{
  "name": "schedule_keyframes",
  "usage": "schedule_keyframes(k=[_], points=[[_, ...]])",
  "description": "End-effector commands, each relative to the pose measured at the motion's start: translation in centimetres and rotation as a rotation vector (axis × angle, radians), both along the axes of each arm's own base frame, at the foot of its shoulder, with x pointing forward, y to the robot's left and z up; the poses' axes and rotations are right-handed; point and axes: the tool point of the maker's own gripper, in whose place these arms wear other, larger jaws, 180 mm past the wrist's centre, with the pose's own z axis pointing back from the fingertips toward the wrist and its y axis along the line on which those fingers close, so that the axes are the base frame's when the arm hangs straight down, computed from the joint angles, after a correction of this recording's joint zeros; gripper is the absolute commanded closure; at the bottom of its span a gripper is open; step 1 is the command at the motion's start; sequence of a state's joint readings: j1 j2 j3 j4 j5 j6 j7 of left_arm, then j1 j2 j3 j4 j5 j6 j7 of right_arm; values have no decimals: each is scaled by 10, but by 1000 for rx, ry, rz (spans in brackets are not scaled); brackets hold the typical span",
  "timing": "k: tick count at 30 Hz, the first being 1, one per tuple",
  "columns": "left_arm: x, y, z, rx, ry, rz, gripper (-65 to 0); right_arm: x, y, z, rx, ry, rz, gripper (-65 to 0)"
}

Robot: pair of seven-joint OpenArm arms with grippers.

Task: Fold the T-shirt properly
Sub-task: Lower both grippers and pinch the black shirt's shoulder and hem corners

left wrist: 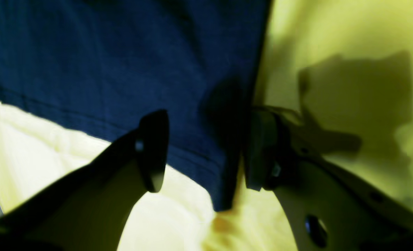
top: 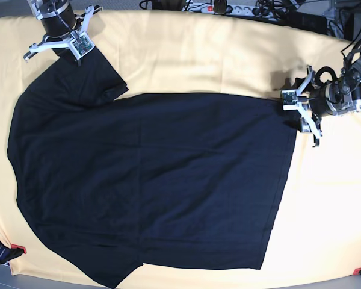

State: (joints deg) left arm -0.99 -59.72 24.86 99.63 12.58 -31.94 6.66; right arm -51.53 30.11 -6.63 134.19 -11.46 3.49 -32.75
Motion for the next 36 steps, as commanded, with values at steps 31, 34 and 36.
schedule_keyframes(k=[31, 34, 36], points=[[25, 6, 45, 145, -184, -10, 0, 3, 1, 7, 3, -30, 6, 0], [16, 2, 40, 125, -127, -20, -70, 3, 1, 7, 3, -30, 6, 0], [12, 2, 38, 122, -104, -27, -172, 3, 1, 7, 3, -30, 6, 0]])
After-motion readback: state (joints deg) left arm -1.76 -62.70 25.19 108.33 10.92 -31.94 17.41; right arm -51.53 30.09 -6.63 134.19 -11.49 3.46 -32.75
